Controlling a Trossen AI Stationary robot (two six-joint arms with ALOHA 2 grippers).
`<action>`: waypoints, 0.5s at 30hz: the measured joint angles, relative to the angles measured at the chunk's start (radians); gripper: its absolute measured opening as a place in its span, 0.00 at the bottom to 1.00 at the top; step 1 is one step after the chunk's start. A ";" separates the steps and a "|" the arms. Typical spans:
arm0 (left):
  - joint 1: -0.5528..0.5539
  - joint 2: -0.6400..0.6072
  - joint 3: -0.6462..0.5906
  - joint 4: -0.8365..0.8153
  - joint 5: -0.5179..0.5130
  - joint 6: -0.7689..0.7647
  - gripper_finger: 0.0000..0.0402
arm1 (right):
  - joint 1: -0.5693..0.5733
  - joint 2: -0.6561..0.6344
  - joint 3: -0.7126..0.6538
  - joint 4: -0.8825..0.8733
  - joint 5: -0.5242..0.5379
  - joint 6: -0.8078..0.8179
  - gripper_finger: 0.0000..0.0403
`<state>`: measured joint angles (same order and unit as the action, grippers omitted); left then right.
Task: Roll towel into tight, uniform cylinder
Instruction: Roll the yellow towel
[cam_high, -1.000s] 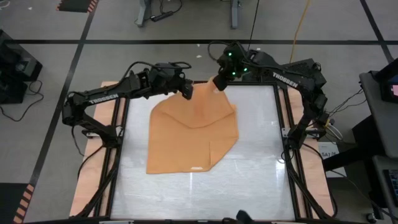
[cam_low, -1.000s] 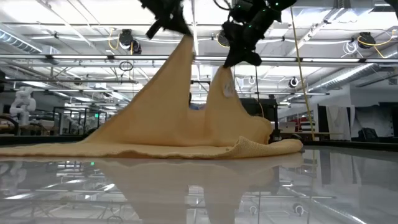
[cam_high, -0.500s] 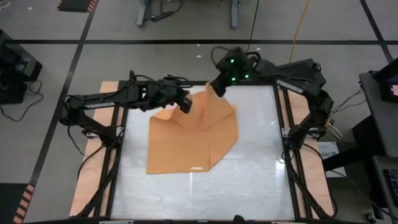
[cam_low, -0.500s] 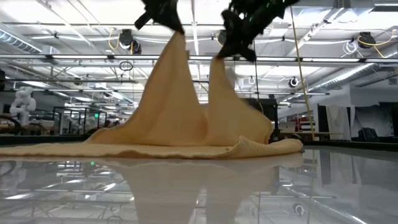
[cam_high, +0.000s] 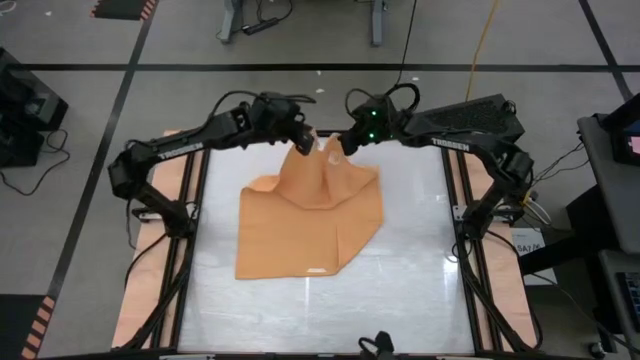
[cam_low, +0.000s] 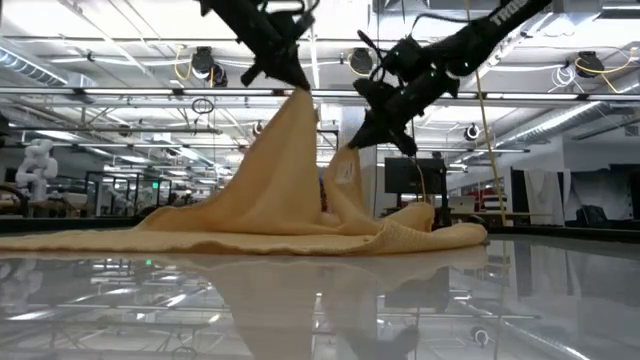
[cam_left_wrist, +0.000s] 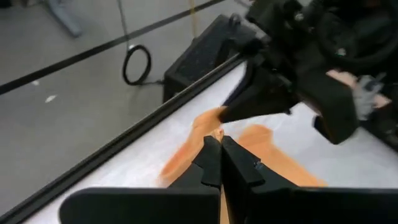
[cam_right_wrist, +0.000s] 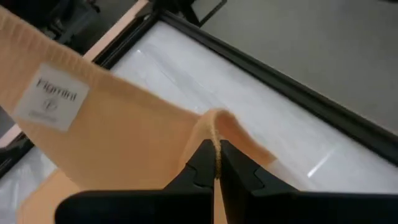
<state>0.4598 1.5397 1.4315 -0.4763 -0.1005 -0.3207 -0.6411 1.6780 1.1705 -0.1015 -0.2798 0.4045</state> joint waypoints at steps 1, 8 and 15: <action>0.011 0.013 0.000 0.003 0.004 0.009 0.00 | -0.008 0.010 -0.008 0.015 -0.002 0.021 0.00; 0.062 0.085 0.000 -0.004 0.108 -0.015 0.00 | -0.067 0.098 -0.028 0.012 -0.012 0.145 0.00; 0.062 0.088 0.000 -0.002 0.132 -0.066 0.00 | -0.116 0.154 -0.027 0.024 -0.012 0.188 0.00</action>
<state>0.5213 1.6274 1.4315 -0.4778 0.0319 -0.3867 -0.7567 1.8318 1.1439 -0.0776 -0.2923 0.5926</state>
